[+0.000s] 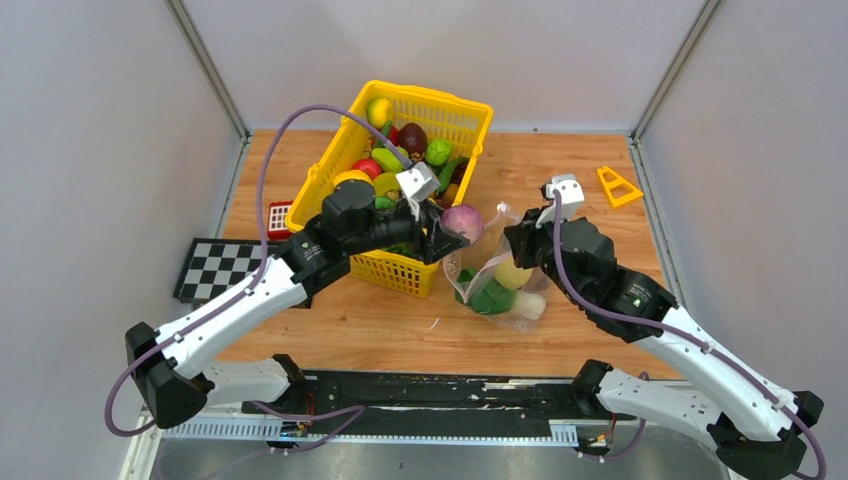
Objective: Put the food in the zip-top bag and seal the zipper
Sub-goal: Place the fake vegetable in the zipper food storage bag.
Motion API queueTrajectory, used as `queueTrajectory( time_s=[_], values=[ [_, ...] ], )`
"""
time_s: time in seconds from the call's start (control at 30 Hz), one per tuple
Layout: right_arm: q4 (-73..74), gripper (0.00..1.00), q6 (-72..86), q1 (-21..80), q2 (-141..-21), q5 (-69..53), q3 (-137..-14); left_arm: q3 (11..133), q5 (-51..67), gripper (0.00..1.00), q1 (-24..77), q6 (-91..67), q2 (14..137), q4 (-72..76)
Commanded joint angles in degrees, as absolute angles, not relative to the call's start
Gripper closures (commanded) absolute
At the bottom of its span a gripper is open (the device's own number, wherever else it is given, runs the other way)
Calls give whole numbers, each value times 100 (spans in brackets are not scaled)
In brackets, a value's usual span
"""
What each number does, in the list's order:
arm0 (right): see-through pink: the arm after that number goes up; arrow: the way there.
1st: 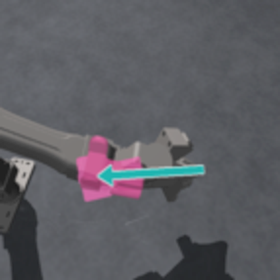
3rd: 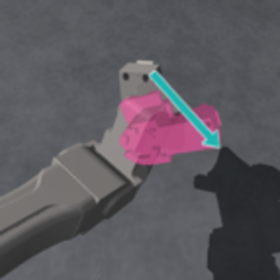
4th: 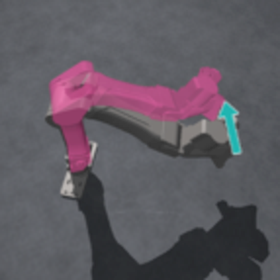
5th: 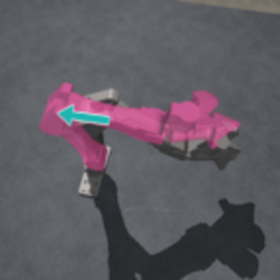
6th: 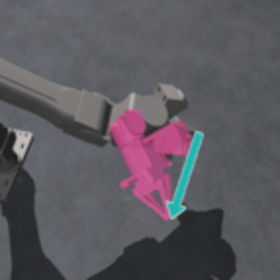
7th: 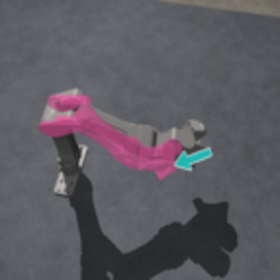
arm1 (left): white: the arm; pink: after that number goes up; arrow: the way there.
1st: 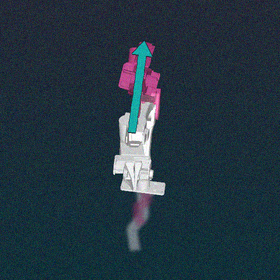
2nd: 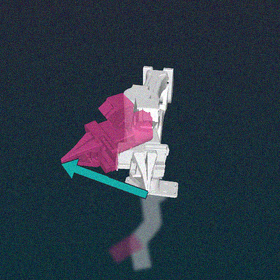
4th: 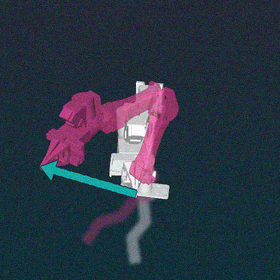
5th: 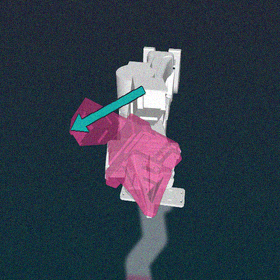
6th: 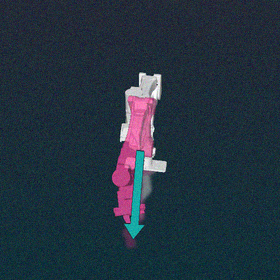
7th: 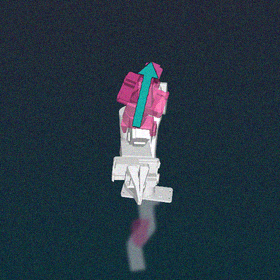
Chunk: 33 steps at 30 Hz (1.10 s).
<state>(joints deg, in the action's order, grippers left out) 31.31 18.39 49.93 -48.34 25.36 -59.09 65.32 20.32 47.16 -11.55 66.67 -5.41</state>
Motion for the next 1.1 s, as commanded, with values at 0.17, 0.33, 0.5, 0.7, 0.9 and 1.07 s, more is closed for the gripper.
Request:
queueTrajectory(
  time_s=[0.17, 0.33, 0.5, 0.7, 0.9, 1.07],
  values=[
    [3429, 100, 1935, 4983, -4731, 2223, -6594, 6755, 2249, 58, 5025, -708, 7235, -738],
    [3707, 100, 1935, 4983, -4760, 2239, -6785, 6935, 2127, 58, 5203, -531, 7476, -951],
    [3812, 100, 1948, 4979, -4845, 2333, -6784, 7331, 1661, 52, 5705, -78, 7501, -1495],
    [3605, 100, 1962, 4983, -4807, 2023, -6743, 7432, 911, 46, 5773, -173, 7799, -1615],
    [3479, 100, 2048, 4980, -4559, 2084, -6636, 7621, 243, 38, 5769, -613, 8117, -1490],
    [3507, 100, 2098, 4983, -4456, 2272, -6553, 7653, 578, 15, 5783, -593, 8129, -1411]
  ],
)
